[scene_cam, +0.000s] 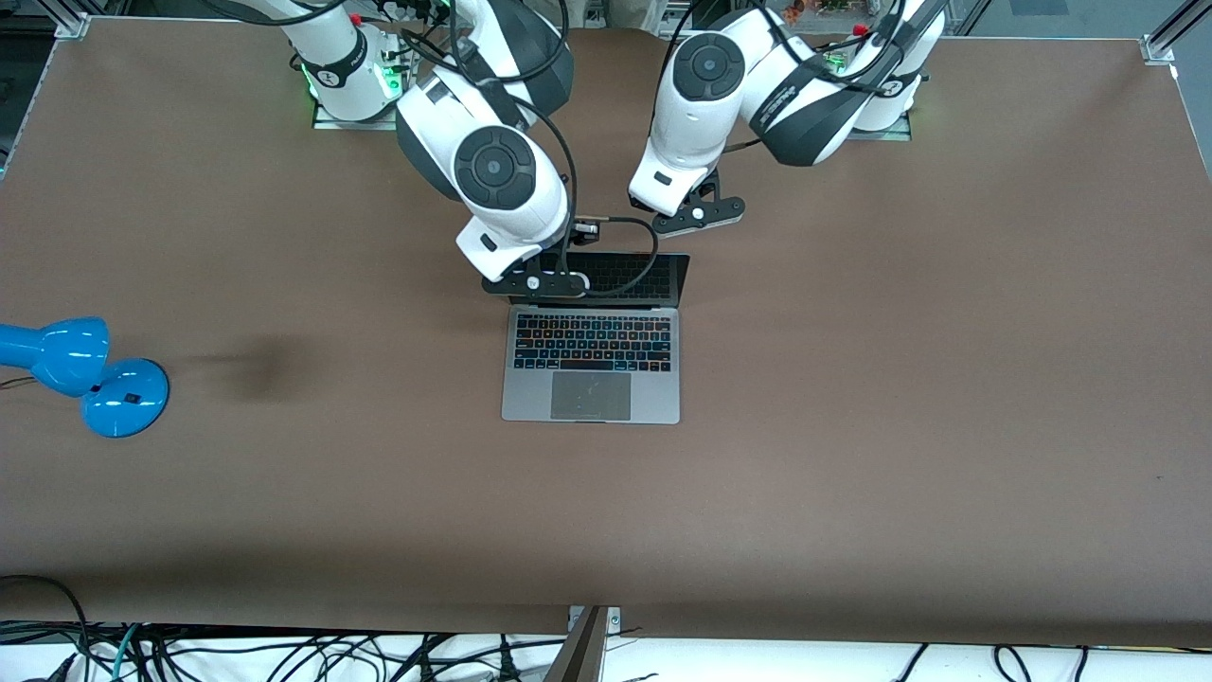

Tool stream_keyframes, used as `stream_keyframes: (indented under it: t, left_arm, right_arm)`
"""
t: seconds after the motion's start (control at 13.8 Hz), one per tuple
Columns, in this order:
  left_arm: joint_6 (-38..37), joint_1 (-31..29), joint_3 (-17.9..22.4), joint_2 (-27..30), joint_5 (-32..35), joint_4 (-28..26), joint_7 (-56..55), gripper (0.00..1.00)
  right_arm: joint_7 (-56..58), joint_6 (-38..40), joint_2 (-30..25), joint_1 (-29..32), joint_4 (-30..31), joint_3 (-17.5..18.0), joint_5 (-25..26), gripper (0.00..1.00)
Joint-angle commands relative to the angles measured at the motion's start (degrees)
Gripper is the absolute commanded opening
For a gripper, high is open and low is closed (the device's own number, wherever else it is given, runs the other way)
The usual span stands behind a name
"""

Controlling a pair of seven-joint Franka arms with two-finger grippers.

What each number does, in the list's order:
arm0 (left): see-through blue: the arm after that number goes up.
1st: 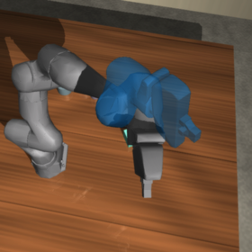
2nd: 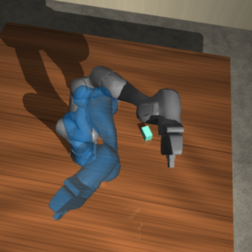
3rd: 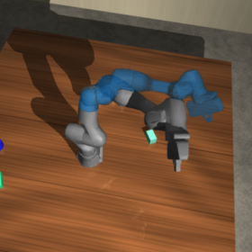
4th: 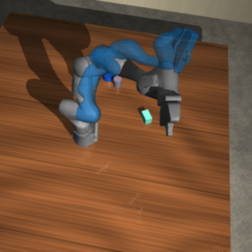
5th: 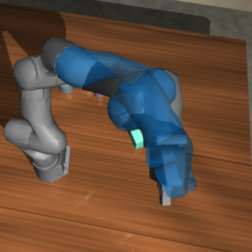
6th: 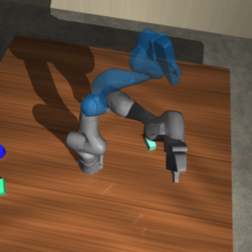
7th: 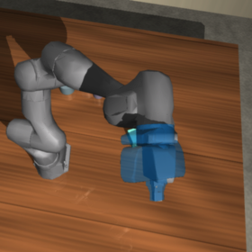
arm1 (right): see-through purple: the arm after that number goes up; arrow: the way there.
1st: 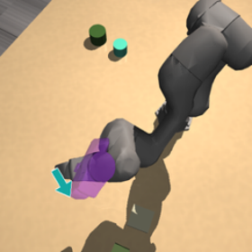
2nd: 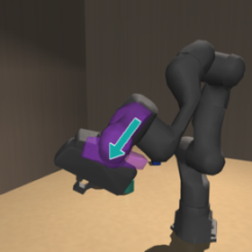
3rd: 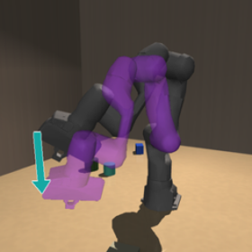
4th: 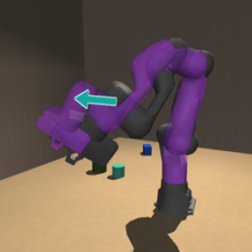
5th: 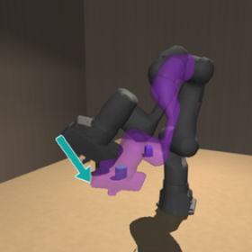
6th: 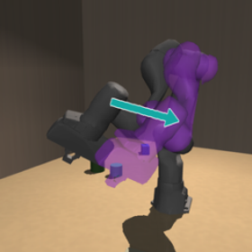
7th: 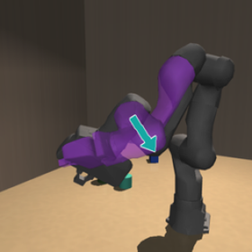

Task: Close laptop with both arms from behind
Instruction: 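Lower both grippers behind the laptop screen's top edge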

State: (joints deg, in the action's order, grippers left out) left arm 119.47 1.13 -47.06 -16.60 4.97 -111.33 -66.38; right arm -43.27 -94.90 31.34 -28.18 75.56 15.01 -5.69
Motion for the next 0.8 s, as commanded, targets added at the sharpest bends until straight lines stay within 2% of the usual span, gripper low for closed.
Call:
stream_keyframes:
  t: [0.0, 0.29, 0.72]
  left_arm:
    - [0.9, 0.9, -0.1, -4.6, 5.2, 2.3, -3.6, 0.0]
    - [0.9, 2.0, 0.4, -8.6, 10.0, 4.4, -4.9, 0.0]
    - [0.7, 1.9, 1.0, -10.4, 11.3, 6.3, -4.6, 0.0]
  right_arm:
    - [-0.8, -1.8, 0.6, -0.3, 0.8, 0.0, -0.6, 0.12]
    - [-0.8, -2.1, 0.8, -0.3, 1.3, 0.0, -0.6, 0.05]
    - [-0.6, -6.0, 2.4, -0.3, 1.7, -0.2, 0.4, 0.05]
